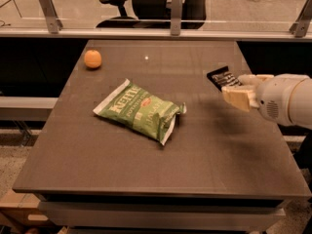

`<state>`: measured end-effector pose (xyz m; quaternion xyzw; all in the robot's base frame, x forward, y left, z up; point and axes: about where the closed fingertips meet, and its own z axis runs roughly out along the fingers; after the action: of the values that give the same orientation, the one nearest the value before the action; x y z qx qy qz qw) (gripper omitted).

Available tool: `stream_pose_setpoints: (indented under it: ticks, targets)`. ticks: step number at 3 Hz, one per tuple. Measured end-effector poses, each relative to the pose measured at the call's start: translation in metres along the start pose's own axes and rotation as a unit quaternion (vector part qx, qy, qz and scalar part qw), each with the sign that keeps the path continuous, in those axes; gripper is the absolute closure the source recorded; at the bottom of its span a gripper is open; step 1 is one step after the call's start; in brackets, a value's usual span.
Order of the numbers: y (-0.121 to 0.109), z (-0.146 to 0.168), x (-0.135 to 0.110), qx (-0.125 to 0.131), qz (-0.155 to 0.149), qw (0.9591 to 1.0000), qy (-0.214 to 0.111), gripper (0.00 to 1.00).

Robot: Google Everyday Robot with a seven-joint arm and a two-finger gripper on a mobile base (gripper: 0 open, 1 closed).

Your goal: Move rxbar chocolate near green jalapeno chip bag

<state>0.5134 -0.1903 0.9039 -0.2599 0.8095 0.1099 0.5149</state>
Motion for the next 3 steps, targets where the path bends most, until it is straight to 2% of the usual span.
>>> stream_pose_setpoints:
  ticks: [1, 3]
  targets:
    - [0.009, -0.023, 0.017, 0.002, -0.001, 0.9999, 0.014, 1.00]
    - [0.042, -0.037, 0.042, -0.028, -0.013, 0.9990, 0.032, 1.00]
